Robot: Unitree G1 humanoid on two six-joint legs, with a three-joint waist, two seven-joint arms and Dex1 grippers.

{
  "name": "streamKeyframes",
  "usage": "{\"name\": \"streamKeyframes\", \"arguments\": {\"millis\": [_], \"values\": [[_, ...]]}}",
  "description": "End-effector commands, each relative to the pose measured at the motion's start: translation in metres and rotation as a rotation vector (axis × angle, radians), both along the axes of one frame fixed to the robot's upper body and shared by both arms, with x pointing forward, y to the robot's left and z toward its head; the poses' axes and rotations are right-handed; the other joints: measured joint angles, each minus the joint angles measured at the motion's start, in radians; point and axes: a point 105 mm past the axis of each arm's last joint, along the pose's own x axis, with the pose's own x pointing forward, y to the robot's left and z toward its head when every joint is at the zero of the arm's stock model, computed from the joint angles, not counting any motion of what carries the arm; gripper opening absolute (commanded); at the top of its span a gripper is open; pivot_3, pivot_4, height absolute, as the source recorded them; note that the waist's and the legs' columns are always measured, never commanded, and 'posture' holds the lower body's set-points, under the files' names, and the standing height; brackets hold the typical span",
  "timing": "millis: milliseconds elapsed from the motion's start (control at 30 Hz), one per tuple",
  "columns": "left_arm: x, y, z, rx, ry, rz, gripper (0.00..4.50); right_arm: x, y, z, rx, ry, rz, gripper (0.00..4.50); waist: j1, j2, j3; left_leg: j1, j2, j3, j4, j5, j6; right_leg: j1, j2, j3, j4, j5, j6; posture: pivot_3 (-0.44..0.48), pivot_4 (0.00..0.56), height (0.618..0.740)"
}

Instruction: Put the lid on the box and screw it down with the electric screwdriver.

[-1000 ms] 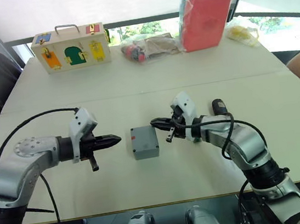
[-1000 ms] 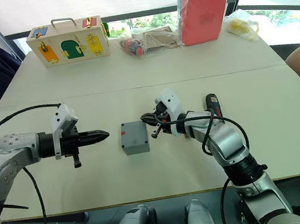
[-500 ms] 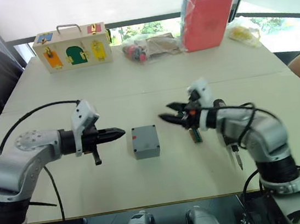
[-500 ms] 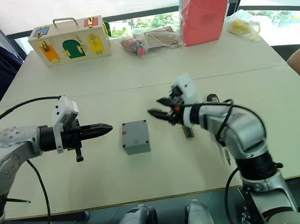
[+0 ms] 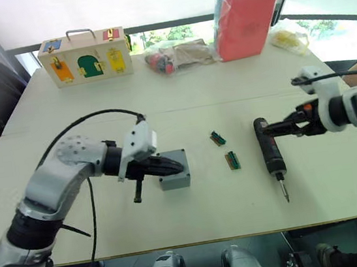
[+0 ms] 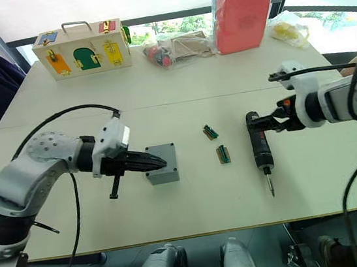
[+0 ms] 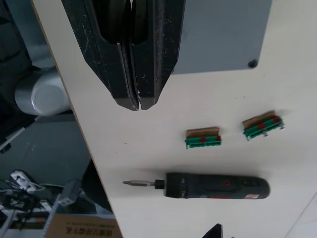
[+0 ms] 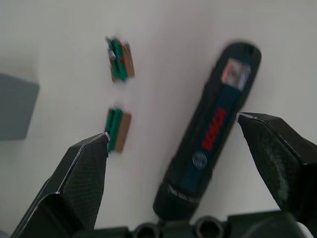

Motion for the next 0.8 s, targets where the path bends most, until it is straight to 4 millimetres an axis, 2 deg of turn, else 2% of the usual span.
{"name": "streamKeyframes", "arguments": {"millis": [33, 233, 400, 600, 700, 800], "values": [[0.000, -0.008, 0.003, -0.006, -0.060, -0.035, 0.00, -0.003, -0.003, -0.009, 0.015, 0.091, -0.024, 4.40, -0.002, 0.000, 0.000, 0.000, 0.000, 0.000, 0.000, 0.000, 0.000, 0.000, 0.000, 0.000, 0.000, 0.000, 0.000, 0.000, 0.150, 0.740], [0.000, -0.011, -0.001, -0.010, -0.066, -0.034, 0.00, -0.002, -0.003, -0.016, 0.005, 0.148, -0.041, 4.40, -0.003, 0.000, 0.000, 0.000, 0.000, 0.000, 0.000, 0.000, 0.000, -0.001, 0.000, 0.000, 0.000, 0.000, 0.000, 0.000, 0.150, 0.740], [-0.001, -0.010, -0.005, -0.045, -0.050, 0.037, 0.00, 0.011, 0.007, -0.041, -0.038, 0.240, -0.053, 4.40, -0.006, 0.000, 0.000, 0.000, 0.000, 0.000, 0.000, 0.000, 0.000, 0.000, 0.000, 0.000, 0.000, 0.000, 0.000, 0.000, 0.150, 0.740], [-0.003, -0.008, -0.011, -0.060, -0.040, 0.090, 0.00, 0.009, 0.006, -0.064, -0.166, 0.311, -0.034, 4.40, 0.003, 0.000, 0.000, -0.001, 0.000, 0.000, 0.000, 0.000, 0.000, -0.001, 0.000, 0.000, 0.000, 0.000, 0.000, 0.000, 0.150, 0.740], [-0.005, -0.008, -0.011, -0.070, -0.035, 0.110, 0.00, 0.011, 0.004, -0.067, -0.205, 0.319, -0.035, 3.83, 0.004, 0.000, 0.000, -0.001, 0.000, -0.001, 0.002, 0.000, 0.000, 0.000, 0.000, 0.000, 0.000, 0.000, 0.000, 0.000, 0.150, 0.740], [-0.006, -0.007, -0.012, -0.080, -0.030, 0.131, 0.00, 0.011, 0.002, -0.072, -0.233, 0.335, -0.035, 2.90, 0.003, 0.000, 0.000, -0.001, 0.000, -0.001, 0.002, 0.000, 0.000, 0.000, 0.001, 0.000, 0.000, 0.000, 0.000, 0.000, 0.150, 0.740]]}}
